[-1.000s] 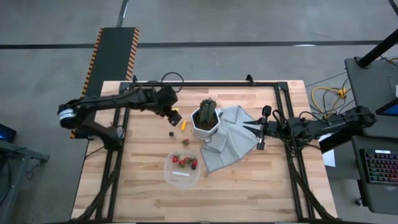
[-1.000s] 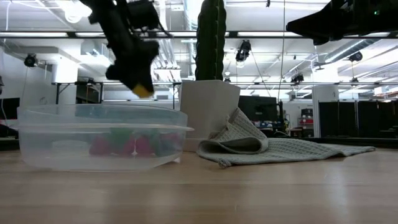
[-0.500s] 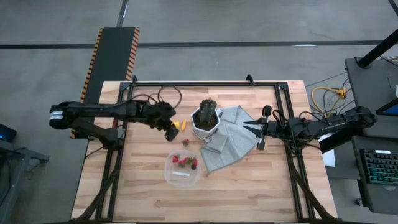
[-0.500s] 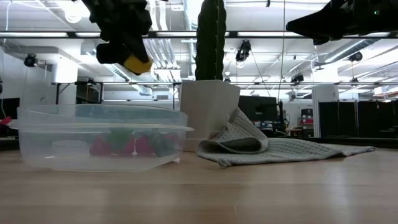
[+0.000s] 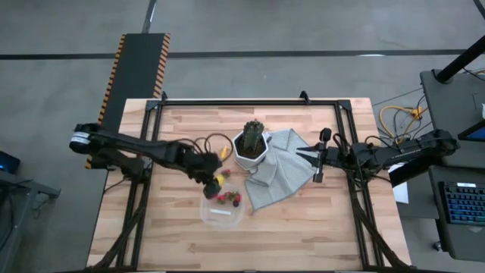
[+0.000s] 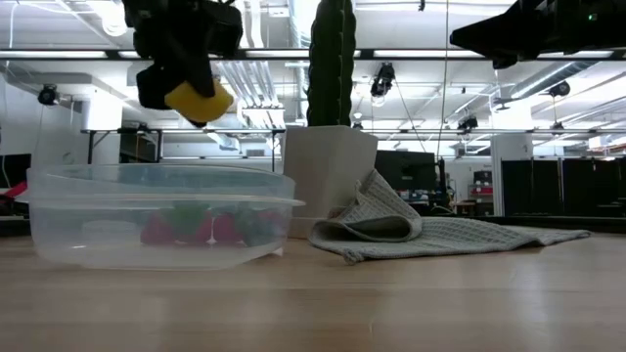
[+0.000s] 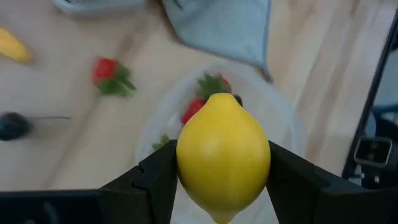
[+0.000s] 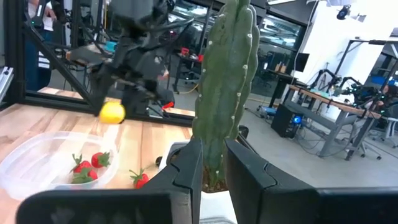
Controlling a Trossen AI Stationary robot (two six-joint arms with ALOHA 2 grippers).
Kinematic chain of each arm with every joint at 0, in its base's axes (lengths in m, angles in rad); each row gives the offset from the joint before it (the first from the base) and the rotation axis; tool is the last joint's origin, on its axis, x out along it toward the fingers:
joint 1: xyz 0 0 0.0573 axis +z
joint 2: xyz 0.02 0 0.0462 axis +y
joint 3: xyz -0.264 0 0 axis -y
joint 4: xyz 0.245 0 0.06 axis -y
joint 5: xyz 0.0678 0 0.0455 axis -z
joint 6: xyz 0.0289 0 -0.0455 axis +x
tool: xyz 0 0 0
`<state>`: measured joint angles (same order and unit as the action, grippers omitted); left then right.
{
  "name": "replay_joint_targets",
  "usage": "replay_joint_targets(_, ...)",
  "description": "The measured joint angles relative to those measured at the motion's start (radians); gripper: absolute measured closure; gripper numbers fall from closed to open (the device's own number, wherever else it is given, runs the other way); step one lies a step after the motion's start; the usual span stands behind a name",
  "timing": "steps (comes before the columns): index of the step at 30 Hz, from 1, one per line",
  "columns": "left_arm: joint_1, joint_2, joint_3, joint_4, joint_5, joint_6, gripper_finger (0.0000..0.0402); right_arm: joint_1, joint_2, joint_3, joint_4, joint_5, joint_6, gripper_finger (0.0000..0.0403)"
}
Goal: Pick and placing Produce into tupperware
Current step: Put the lemon into the transparent plastic container
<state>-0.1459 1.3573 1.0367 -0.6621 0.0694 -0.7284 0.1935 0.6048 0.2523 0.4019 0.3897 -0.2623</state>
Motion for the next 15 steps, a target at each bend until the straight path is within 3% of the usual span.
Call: replay_joint_targets(15,-0.130,0.168,0.000,0.013,0.068,-0.104,0.0219,0.000,0.000,0.000,0.000,0.000,0.019,0.0346)
